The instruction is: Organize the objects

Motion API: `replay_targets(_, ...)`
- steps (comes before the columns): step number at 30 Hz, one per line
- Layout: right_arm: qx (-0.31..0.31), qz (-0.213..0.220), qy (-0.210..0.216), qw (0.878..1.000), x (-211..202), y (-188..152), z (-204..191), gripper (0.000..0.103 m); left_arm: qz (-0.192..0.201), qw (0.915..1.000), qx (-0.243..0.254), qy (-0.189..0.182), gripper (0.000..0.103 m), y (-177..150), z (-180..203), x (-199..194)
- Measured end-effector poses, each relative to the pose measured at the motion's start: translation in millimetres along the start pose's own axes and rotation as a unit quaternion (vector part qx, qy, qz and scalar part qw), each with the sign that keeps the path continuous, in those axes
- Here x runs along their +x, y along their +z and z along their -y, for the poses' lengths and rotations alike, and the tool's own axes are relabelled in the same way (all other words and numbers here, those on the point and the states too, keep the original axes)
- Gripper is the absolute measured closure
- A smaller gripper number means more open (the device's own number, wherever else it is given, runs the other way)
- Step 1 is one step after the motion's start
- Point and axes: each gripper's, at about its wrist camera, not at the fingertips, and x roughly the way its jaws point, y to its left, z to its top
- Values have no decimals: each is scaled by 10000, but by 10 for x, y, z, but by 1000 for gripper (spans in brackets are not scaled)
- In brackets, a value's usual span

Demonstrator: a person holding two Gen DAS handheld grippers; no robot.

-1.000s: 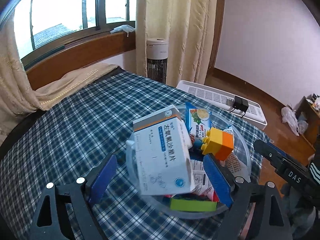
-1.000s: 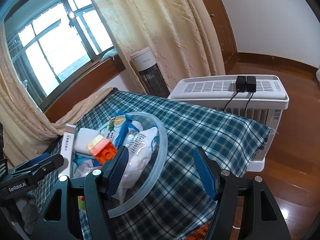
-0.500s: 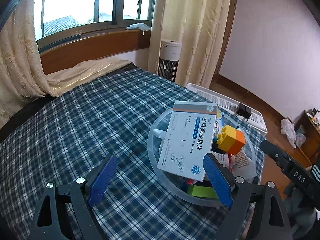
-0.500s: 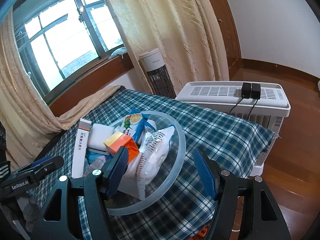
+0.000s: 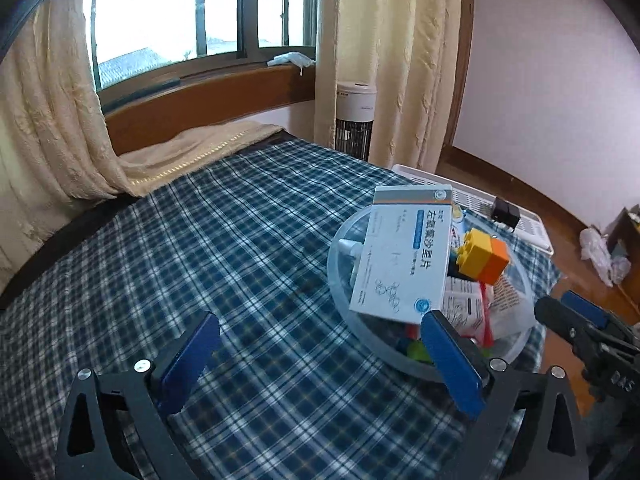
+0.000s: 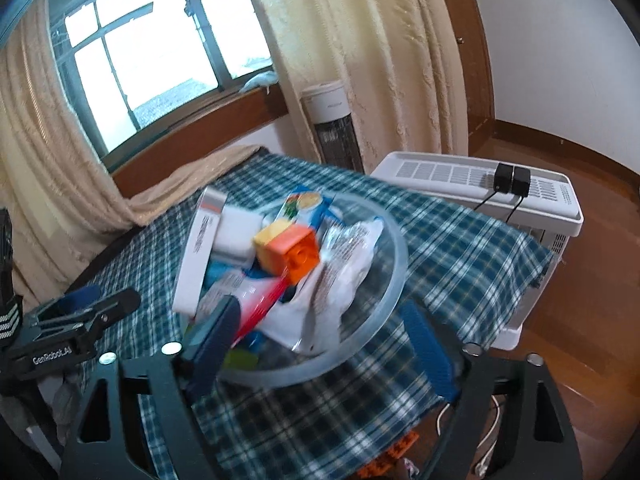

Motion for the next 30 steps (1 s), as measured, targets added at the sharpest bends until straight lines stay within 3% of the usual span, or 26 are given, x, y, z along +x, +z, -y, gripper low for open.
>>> replay_targets(8, -241, -115, -117, 9996, -54, -145, -188, 4, 44, 9997, 198, 104, 1, -55, 47, -52)
replay_targets(18, -787, -85, -277, 9965, -116, -248, -467, 3, 159, 9995, 267, 109, 0, -58, 66, -148)
replay_targets(30, -737, -104, -341, 9966, -88, -267, -445, 3, -52, 9991, 391, 157, 0, -92, 119, -96)
